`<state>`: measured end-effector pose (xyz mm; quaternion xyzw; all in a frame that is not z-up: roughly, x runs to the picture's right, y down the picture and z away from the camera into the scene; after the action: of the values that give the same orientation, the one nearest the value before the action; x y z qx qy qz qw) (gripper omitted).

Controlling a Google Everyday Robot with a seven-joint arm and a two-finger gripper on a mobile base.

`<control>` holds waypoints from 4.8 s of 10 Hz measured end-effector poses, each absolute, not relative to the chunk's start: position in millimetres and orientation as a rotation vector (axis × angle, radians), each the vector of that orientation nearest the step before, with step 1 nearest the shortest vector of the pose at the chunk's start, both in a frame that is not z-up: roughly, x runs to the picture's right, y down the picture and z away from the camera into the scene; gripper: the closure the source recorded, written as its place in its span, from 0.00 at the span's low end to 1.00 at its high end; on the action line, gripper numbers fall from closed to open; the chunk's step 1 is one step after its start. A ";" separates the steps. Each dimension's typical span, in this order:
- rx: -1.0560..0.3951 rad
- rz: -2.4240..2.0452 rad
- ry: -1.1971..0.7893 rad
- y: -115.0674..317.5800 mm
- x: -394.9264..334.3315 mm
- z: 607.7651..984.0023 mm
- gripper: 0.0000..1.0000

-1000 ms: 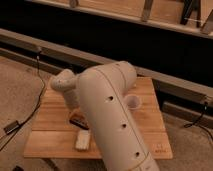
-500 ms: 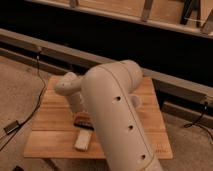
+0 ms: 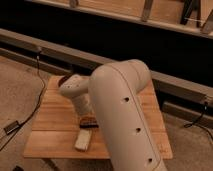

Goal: Push the eraser across the table

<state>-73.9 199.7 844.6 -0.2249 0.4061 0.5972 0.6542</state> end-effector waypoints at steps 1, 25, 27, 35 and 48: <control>-0.503 1.371 0.931 200.5 -66.4 844.5 0.20; -0.403 1.612 1.102 231.5 72.1 793.0 0.20; -0.395 1.638 1.087 229.3 75.8 787.7 0.20; -0.385 1.720 1.120 254.8 95.3 761.9 0.20; -0.362 1.716 1.132 253.3 105.7 805.5 0.20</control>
<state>105.7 253.3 805.5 -0.1499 0.4689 0.7103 0.5031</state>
